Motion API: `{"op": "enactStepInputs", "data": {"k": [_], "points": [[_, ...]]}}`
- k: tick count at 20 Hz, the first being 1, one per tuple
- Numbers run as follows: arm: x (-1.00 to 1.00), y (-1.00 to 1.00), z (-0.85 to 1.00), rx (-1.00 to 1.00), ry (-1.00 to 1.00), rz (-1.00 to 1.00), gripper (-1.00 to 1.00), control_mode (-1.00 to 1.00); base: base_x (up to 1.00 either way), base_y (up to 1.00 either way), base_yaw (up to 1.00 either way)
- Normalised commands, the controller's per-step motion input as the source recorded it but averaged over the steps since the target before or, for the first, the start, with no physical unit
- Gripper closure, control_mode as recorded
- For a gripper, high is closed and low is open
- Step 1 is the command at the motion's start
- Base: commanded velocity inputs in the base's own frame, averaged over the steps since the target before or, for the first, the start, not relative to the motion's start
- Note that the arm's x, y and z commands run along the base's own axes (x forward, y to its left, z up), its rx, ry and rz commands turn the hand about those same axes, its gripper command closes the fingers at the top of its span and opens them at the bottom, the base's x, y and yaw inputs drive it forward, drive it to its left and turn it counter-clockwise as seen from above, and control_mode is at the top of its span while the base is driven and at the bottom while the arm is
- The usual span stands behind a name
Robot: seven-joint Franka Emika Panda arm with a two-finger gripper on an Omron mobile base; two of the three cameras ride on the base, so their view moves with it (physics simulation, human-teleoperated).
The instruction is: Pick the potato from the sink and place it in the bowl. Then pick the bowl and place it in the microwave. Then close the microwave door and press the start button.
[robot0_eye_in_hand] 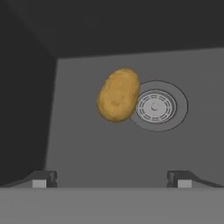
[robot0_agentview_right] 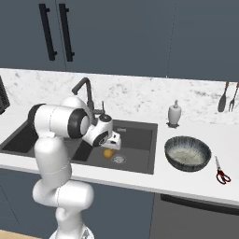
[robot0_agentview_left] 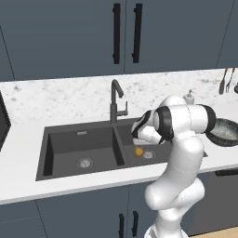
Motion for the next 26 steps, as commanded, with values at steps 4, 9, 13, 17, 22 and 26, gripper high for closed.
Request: {"op": "enactStepInputs", "data": {"k": [4,9,13,17,22,26], "points": [[0.37,0.00,-0.41,0.00,0.06,0.00,-1.00,-1.00,0.00,0.00,0.00],[0.35,0.00,-0.38,0.00,0.07,0.00,-1.00,-1.00,0.00,0.00,0.00],[0.30,0.00,-0.25,0.00,0.05,0.00,-1.00,-1.00,0.00,0.00,0.00],[0.33,0.00,-0.30,0.02,0.03,0.00,-1.00,-1.00,0.00,0.00,0.00],[0.31,0.01,-0.23,0.00,0.01,0.00,-1.00,-1.00,0.00,0.00,0.00],[0.13,0.01,-0.26,0.00,0.03,0.00,-1.00,-1.00,0.00,0.00,0.00]]}}
